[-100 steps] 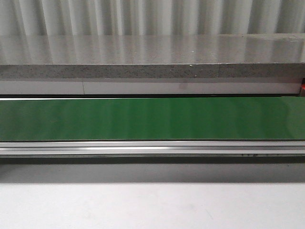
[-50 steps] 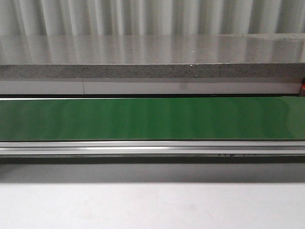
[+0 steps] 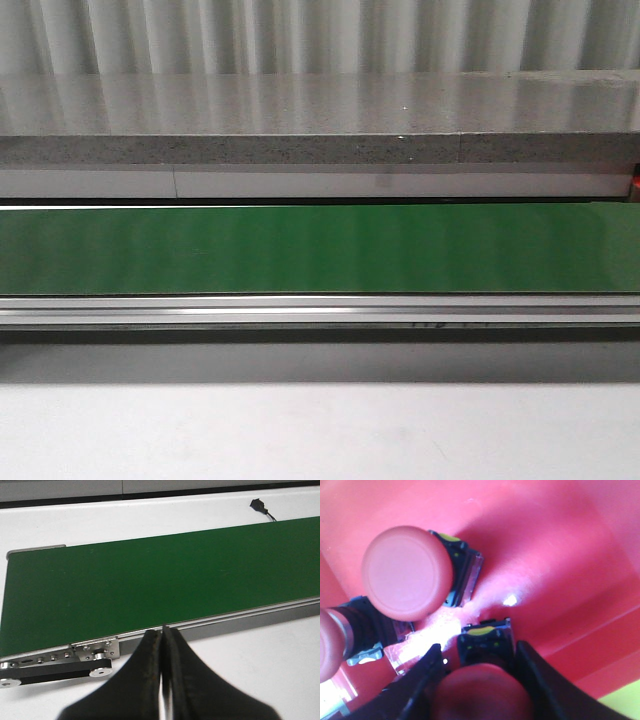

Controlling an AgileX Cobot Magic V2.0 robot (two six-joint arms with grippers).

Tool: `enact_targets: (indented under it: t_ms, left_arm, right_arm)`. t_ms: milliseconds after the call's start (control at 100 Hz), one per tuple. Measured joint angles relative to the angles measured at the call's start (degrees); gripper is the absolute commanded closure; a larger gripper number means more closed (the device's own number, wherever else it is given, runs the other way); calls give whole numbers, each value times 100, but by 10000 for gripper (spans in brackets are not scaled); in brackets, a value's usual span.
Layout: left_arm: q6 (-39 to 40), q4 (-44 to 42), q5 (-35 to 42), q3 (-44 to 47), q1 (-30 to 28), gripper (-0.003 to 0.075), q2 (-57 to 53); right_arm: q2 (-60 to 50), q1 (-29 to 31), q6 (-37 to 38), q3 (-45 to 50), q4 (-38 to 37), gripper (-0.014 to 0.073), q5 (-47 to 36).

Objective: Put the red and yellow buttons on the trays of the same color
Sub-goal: 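Lower the red button into the red tray and open the right gripper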

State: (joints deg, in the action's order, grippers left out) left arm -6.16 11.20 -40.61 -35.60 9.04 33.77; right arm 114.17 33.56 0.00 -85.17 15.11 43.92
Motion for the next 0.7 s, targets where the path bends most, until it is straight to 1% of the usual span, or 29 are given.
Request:
enact_targets:
  t_ms: [40, 90, 360, 480, 520, 570, 620, 670, 690, 700]
  left_arm:
    - [0, 0, 0, 0, 0, 740, 0]
    - [0, 0, 0, 0, 0, 740, 0]
    - [0, 0, 0, 0, 0, 740, 0]
    - [0, 0, 0, 0, 0, 740, 0]
    - [0, 0, 0, 0, 0, 740, 0]
    - [0, 0, 0, 0, 0, 740, 0]
    - [0, 0, 0, 0, 0, 740, 0]
    - [0, 0, 0, 0, 0, 740, 0]
    - [0, 0, 0, 0, 0, 740, 0]
    - [0, 0, 0, 0, 0, 740, 0]
  right_arm:
    - [0, 0, 0, 0, 0, 129, -4]
    - [0, 0, 0, 0, 0, 97, -14]
    - [-51, 0, 0, 0, 0, 96, -13]
    - [-312, 0, 0, 0, -12, 99, 60]
    - [-425, 0, -31, 0, -25, 120, 104]
    - [-604, 0, -75, 0, -50, 167, 159]
    - [-818, -33, -159, 0, -64, 244, 211]
    - [-1002, -85, -242, 0, -91, 359, 272]
    - [-1081, -118, -268, 0, -103, 390, 286]
    - [-1105, -130, -287, 0, -103, 421, 307]
